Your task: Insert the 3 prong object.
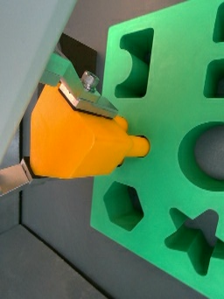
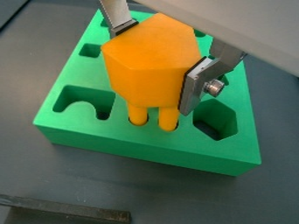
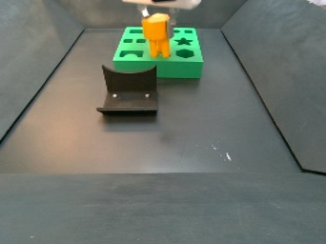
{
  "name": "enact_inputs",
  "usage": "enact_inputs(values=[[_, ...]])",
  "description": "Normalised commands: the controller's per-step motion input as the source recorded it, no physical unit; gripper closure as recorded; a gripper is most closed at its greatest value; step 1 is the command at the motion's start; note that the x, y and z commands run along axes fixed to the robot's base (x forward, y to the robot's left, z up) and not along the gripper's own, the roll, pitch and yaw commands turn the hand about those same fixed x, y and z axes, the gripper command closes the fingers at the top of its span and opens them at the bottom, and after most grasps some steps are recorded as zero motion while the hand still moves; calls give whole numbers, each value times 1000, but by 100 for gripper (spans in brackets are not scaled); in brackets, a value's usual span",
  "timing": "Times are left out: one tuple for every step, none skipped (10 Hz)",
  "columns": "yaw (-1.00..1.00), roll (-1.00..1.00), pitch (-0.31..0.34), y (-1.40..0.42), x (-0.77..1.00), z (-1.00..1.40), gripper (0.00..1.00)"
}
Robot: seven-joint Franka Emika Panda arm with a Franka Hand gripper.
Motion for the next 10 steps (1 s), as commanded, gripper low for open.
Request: enact_inputs(values=[[406, -76, -114, 0, 0, -269, 100], [537, -81, -181, 0, -103, -191, 100], [309, -9, -187, -97, -106, -154, 100], [0, 0, -139, -74, -57, -257, 100], [-120, 0, -197, -11, -109, -354, 100], [-114, 0, -151, 0, -31, -320, 100], [-83, 0, -157, 0, -63, -406, 100], [0, 0, -237, 0, -251, -377, 100], [0, 0, -173, 0, -194, -37, 100], [0, 0, 0, 0, 0, 0, 100]])
